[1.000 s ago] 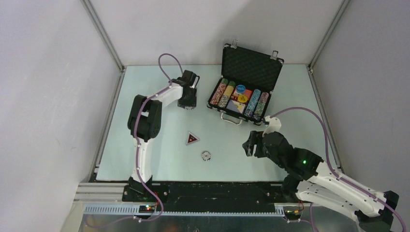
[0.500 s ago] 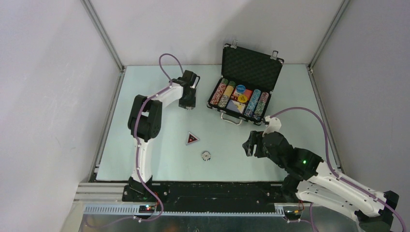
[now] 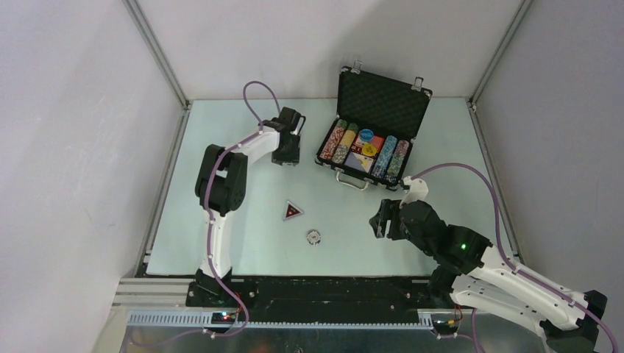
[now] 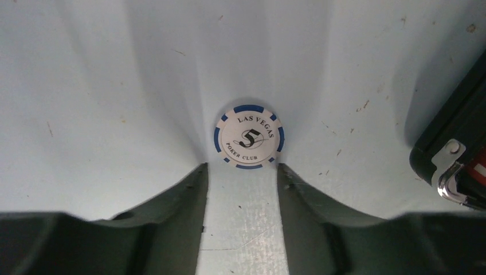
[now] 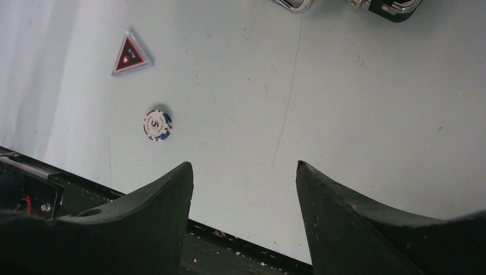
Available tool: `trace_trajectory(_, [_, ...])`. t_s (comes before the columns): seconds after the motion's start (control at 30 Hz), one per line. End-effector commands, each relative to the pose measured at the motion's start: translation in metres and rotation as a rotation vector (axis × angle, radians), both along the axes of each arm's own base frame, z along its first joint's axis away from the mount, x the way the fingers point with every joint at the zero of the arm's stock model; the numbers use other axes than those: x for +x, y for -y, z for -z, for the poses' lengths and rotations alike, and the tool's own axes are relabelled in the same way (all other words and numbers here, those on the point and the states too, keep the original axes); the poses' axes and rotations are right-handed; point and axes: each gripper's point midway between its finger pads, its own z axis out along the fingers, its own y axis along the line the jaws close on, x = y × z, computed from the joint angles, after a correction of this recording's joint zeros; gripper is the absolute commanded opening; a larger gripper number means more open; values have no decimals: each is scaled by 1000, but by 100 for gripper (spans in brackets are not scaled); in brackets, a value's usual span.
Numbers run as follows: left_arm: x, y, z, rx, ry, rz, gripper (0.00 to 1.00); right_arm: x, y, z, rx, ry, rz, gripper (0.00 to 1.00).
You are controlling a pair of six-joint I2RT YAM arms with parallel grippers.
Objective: Pack up texas hold em set
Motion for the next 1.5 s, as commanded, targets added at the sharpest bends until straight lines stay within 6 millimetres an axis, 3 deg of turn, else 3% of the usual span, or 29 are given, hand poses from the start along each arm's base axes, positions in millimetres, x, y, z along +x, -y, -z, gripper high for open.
trace_trajectory(0.0, [0,-2,-11,27,20,12,63,3,1,-2,8,11,23,70])
trace_trajectory(0.1, [6,0,-12,28,30,9,75,2,1,-2,9,12,22,70])
trace_trajectory(0.3, [15,3,-6,23,31,4,90,2,2,-3,7,16,23,70])
trace_trajectory(0.5, [21,5,-2,17,25,5,91,3,2,-3,5,19,22,71])
trace_trajectory(1.13, [20,5,-1,4,13,15,56,4,3,-2,0,16,25,71])
trace_trajectory(1.47, [20,4,-2,9,15,20,51,3,5,-1,-2,14,30,71])
